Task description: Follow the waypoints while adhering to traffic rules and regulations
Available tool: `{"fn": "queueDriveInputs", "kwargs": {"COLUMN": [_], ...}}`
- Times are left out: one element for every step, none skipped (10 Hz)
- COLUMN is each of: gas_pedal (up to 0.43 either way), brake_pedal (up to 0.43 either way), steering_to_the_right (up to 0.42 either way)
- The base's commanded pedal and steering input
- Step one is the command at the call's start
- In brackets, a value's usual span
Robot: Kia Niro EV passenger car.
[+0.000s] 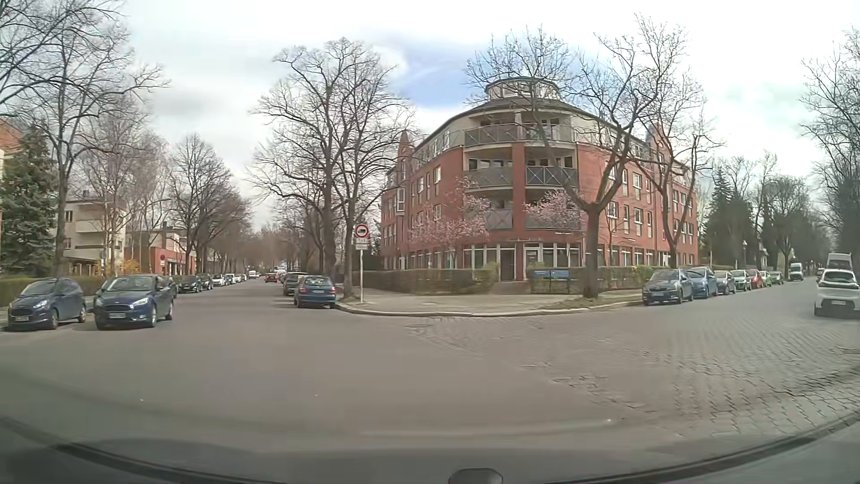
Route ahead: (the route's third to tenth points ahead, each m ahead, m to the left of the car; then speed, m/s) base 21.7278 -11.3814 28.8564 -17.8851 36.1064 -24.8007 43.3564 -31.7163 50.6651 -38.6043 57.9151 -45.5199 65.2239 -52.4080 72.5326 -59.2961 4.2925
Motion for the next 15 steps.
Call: {"fn": "queueDriveInputs", "kwargs": {"gas_pedal": [0.008, 0.13, 0.138, 0.138, 0.138, 0.138, 0.138, 0.138, 0.138, 0.138, 0.138, 0.138, 0.138, 0.138, 0.138], "brake_pedal": [0.0, 0.0, 0.0, 0.0, 0.0, 0.0, 0.0, 0.0, 0.0, 0.0, 0.0, 0.0, 0.0, 0.0, 0.0], "steering_to_the_right": [0.278, 0.282, 0.286, 0.29, 0.294, 0.298, 0.299, 0.299, 0.299, 0.297, 0.296, 0.294, 0.293, 0.294, 0.291]}}
